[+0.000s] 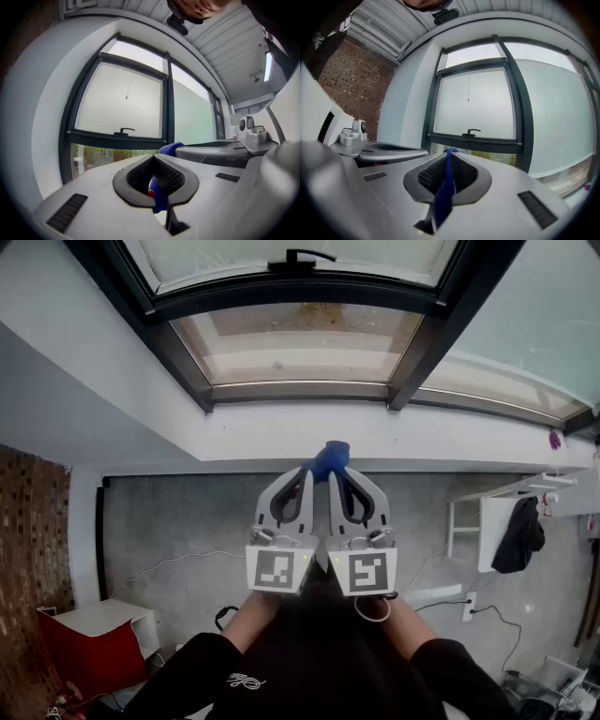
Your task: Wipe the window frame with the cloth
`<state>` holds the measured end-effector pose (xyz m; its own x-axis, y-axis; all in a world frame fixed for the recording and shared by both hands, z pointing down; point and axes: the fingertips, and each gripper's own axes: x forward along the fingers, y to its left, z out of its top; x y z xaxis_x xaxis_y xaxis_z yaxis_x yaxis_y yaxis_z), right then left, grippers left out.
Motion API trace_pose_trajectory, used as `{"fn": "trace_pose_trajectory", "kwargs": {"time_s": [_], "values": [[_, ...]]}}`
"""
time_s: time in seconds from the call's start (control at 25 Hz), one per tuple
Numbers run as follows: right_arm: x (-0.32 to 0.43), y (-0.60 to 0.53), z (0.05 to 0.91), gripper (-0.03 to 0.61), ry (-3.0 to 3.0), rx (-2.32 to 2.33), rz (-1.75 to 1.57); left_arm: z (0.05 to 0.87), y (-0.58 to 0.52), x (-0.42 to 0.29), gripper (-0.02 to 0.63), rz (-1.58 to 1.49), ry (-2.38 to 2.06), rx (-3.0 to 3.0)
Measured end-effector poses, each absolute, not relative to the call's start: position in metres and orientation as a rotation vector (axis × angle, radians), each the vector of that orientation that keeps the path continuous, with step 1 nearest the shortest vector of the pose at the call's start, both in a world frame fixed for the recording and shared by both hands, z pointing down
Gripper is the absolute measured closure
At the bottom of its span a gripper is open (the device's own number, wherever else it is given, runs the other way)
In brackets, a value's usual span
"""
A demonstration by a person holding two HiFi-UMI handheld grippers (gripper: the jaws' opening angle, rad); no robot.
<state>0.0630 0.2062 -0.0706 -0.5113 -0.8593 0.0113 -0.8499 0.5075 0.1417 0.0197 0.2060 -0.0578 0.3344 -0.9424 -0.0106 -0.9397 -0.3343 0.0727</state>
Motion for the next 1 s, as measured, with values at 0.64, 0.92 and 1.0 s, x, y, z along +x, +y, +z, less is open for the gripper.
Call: {"fn": "trace_pose_trajectory", "kwargs": {"time_s": [0.64, 0.92, 1.0], "values": [[0.056, 0.216, -0.064, 0.560, -2.669, 1.505, -0.160, -0.051, 0.216, 0.012, 0.609, -0.076, -1.772, 2.536], [0.059, 0.212, -0.058, 0.560, -2.646, 1.542, -0.136, -0.046, 0.216, 0.011, 0.609, -0.050, -1.756, 2.561], [0.060, 0.210, -0.058, 0.560, -2.642, 1.550, -0.140, -0.044, 0.213, 0.012, 0.609, -0.042, -1.747, 2.562]]}}
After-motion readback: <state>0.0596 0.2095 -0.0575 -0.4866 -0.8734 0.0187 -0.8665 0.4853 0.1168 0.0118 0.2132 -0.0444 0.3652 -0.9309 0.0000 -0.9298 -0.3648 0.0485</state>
